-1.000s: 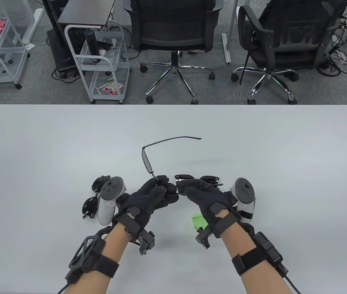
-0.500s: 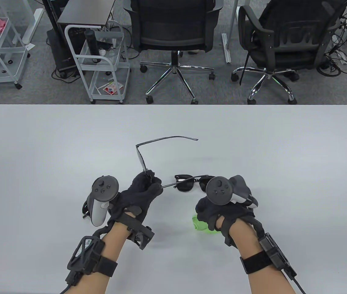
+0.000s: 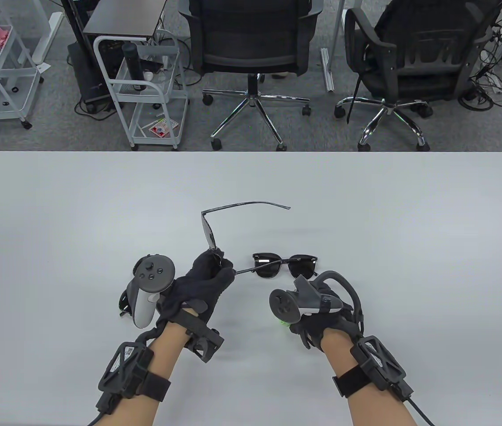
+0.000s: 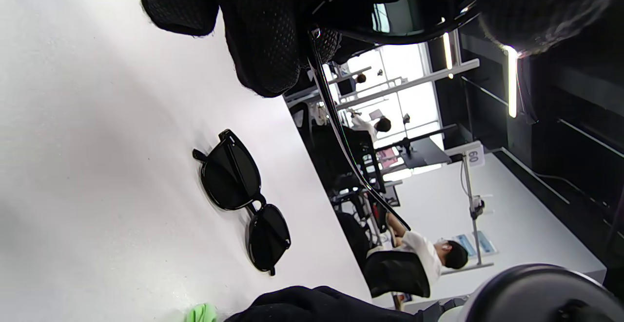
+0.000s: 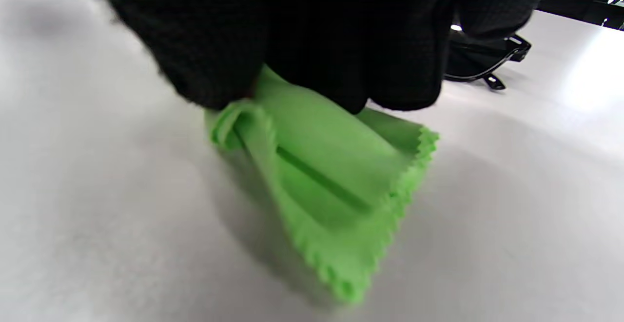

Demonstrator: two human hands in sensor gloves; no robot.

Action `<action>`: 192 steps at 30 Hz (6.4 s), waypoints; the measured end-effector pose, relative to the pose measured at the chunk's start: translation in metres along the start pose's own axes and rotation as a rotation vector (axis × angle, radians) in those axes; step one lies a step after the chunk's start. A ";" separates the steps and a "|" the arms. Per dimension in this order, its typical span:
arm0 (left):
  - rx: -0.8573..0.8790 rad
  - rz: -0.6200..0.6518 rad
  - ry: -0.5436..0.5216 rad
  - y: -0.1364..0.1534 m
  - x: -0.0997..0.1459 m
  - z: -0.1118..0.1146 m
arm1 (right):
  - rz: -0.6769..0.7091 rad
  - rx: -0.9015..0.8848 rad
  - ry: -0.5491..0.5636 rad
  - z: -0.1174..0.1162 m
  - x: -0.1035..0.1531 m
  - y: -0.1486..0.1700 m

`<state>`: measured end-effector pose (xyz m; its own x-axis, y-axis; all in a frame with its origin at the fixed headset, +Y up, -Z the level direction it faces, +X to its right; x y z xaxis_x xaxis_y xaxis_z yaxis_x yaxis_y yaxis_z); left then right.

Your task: Dust sunglasses

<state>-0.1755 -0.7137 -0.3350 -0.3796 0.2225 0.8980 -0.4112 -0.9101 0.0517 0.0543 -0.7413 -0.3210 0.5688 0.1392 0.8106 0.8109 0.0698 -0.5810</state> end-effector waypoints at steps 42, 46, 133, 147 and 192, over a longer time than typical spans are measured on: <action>-1.324 0.130 -0.561 -0.080 0.035 0.021 | -0.080 -1.148 0.689 0.051 0.037 0.070; -1.364 0.143 -0.578 -0.083 0.036 0.026 | -0.153 -1.301 0.704 0.045 0.037 0.068; -1.446 0.322 -0.589 -0.113 0.053 0.069 | -0.291 -1.560 0.790 0.041 0.040 0.056; -1.482 0.314 -0.530 -0.107 0.048 0.066 | -0.187 -1.688 0.670 0.033 0.034 0.064; -1.273 0.330 -0.522 -0.107 0.049 0.057 | -0.218 -1.553 0.600 0.035 0.022 0.016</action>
<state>-0.1029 -0.6256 -0.2713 -0.3737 -0.3433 0.8617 -0.9268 0.1017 -0.3614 0.0751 -0.7029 -0.3156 0.1064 -0.1367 0.9849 0.0257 -0.9898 -0.1402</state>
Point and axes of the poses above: the tracker on the back of each hand, its own y axis roughly to the little-finger side, its own x axis roughly from the fingertips to the wrist, z = x × y, the point moved 3 cm from there along -x, roughly from the wrist to the fingertips, and after that the axes turned 9 degrees about y, right-handed, at the moved point
